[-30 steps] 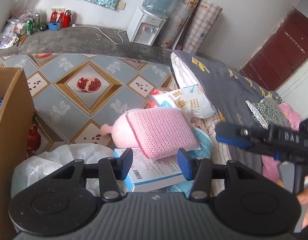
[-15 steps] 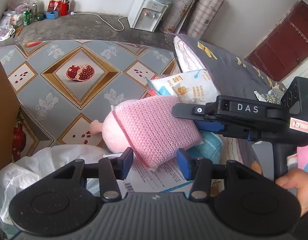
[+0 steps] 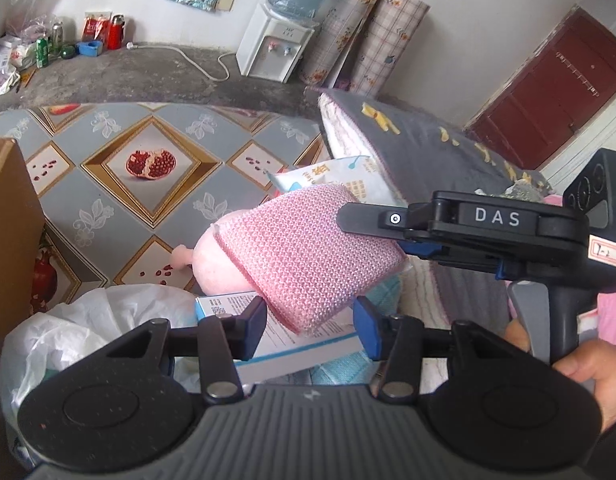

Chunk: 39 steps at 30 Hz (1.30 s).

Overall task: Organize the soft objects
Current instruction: 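Grasp the pink knitted sponge with the right gripper and lift it, then carry the pink sponge with the right gripper into the box and release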

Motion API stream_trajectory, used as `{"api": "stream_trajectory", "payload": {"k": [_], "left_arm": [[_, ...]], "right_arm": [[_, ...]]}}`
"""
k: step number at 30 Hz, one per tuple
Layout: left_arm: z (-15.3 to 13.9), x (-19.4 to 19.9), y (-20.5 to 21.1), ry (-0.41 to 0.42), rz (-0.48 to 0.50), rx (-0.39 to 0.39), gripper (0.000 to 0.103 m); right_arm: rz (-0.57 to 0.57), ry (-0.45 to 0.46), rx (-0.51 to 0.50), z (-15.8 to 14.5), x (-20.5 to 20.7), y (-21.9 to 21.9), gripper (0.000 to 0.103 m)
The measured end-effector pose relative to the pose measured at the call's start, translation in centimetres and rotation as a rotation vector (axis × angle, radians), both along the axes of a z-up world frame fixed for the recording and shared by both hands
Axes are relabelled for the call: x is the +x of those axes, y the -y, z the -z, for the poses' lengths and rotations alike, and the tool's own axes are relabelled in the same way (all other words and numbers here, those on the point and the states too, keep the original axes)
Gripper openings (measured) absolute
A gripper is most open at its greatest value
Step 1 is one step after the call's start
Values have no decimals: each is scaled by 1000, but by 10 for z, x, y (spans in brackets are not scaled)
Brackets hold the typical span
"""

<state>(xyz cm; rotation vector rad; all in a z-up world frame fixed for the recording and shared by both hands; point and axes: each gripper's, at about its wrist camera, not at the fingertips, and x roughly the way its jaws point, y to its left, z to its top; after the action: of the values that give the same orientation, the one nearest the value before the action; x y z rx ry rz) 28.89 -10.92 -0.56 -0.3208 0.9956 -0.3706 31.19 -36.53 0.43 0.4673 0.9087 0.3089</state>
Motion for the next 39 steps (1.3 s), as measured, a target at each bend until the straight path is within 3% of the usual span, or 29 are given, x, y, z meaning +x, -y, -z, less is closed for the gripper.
{"api": "stream_trajectory", "payload": {"k": [8,14,17,24,29,35,39], "left_arm": [[-40,-52,-53,96,-89,-33,48],[-59,-91,-122,158,-231,-7,48],[-56,-101,-156,147,-308,7,48],[-16,-90,-236,24,-468,3,48],[23,-61,-275,-89,-533,4,48],[52,-27,-292,-187,-555,21,47],[54,-20,-289,-201,-553,31,47]], "right_arm": [[-120,96,-26,-58,-23,-67,44],[-291,137,-47,-86,-16,-167,45],[-379,119,-52,-89,-1,-225,45],[-565,29,-97,-63,46,-358,45],[-632,-41,-125,-29,86,-422,45],[-651,-61,-204,13,131,-460,45],[-619,-42,-269,34,144,-449,43]]}}
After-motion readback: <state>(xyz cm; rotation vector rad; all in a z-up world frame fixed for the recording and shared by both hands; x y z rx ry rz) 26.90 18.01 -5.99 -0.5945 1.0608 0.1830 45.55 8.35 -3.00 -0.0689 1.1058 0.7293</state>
